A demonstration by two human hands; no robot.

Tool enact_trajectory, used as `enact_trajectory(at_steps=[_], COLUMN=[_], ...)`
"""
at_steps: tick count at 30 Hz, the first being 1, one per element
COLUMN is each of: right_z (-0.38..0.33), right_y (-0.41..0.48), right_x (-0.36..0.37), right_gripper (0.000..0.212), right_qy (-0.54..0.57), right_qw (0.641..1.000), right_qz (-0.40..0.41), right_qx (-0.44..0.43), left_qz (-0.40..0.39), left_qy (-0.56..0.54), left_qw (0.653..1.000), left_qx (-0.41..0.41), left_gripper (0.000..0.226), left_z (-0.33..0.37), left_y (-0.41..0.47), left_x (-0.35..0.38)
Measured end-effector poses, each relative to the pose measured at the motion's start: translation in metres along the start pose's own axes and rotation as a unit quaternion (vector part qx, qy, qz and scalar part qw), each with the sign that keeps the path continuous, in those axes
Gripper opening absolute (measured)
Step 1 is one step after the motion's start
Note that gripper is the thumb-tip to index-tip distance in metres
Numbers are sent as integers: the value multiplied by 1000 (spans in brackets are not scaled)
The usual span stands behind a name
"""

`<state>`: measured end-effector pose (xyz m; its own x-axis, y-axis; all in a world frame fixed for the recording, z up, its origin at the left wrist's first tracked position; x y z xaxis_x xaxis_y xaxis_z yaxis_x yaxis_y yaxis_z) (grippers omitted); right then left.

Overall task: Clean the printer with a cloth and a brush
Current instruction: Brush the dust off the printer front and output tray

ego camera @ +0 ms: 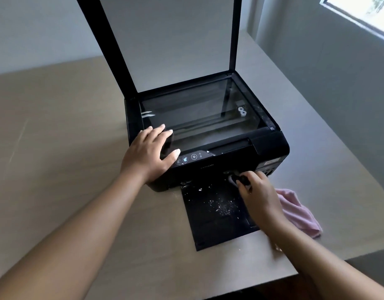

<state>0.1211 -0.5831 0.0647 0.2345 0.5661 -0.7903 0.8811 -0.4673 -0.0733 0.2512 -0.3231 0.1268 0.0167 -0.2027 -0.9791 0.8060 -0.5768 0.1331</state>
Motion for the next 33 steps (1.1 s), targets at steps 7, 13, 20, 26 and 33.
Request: enact_trajectory(at_steps=[7,13,20,26,33], right_z=[-9,-16,-26,-36,-56], right_y=[15,9,10,-3,-14], right_x=[8,19,24,38,48], right_gripper=[21,23,22,21,22], right_qy=[-47,-26,1,21,-15], right_qw=[998,998,999,999,999], right_qz=[4,-26,21,7,-40], right_qx=[-49,-48,48,48,-7], left_qz=[14,11,14,17,19], left_qy=[3,-3,-1,-1,5], left_qw=[1000,1000,1000,1000,1000], left_qx=[-6,1,15,20,23], left_gripper=[73,76,76,73,73], left_z=[-1,-4,-4,-5,-5], left_y=[3,3,4,4,5], left_x=[2,4,5,6,6])
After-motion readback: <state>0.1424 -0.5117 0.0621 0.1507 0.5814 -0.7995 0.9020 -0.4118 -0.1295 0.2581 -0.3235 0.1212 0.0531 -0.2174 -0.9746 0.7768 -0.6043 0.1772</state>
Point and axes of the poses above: each hand's wrist, its own y-axis towards the middle knuckle, its own x-axis out of the palm, z = x × y, the point moved 2 cm from there along y, towards the middle knuckle, and after that the axes turned 15 degrees about x, right-handed, at the moved point
